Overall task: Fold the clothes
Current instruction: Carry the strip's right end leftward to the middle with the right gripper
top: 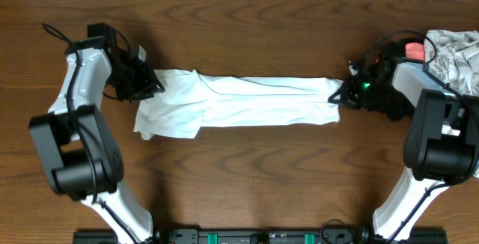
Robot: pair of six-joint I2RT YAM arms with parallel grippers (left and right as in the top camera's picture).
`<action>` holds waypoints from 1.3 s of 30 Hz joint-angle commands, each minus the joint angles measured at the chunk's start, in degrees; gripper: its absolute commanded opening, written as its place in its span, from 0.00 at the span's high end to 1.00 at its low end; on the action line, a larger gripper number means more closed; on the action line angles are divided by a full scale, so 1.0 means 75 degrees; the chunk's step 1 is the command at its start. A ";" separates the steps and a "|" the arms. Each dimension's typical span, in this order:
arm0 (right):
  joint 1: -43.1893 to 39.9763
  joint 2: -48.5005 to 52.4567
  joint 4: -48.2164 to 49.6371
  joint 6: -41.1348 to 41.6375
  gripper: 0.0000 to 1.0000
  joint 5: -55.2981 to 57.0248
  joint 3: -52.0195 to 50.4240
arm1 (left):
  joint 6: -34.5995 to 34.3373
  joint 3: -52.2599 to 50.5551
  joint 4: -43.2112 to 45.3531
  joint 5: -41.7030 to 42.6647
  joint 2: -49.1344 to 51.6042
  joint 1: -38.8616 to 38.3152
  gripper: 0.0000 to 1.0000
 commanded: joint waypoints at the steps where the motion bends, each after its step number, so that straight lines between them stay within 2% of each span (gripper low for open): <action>1: -0.0076 -0.0189 -0.0152 0.0055 0.94 0.0953 0.0297 | 0.0102 0.0023 -0.0061 0.0108 -0.0242 0.0017 0.64; 8: 0.0227 -0.1443 -0.0554 0.0061 0.93 0.1821 0.0726 | 0.0102 0.0023 -0.0114 0.0108 -0.0265 0.0017 0.64; 15: 0.1580 -0.2428 -0.0726 0.0061 0.93 0.2742 0.0726 | 0.0099 0.0023 -0.0137 0.0108 -0.0265 0.0017 0.64; 25: 0.3759 -0.2305 -0.0391 0.1221 0.89 0.4727 0.0726 | 0.0038 0.0023 -0.0303 0.0111 -0.0265 0.0015 0.64; 31: 0.4348 -0.1990 0.0006 0.1804 0.86 0.4768 0.0726 | 0.0012 0.0023 -0.0353 0.0111 -0.0265 -0.0087 0.64; 39: 0.4800 -0.1189 0.0592 0.1953 0.83 0.4427 0.0726 | 0.0017 0.0023 -0.0344 0.0108 -0.0265 -0.0417 0.64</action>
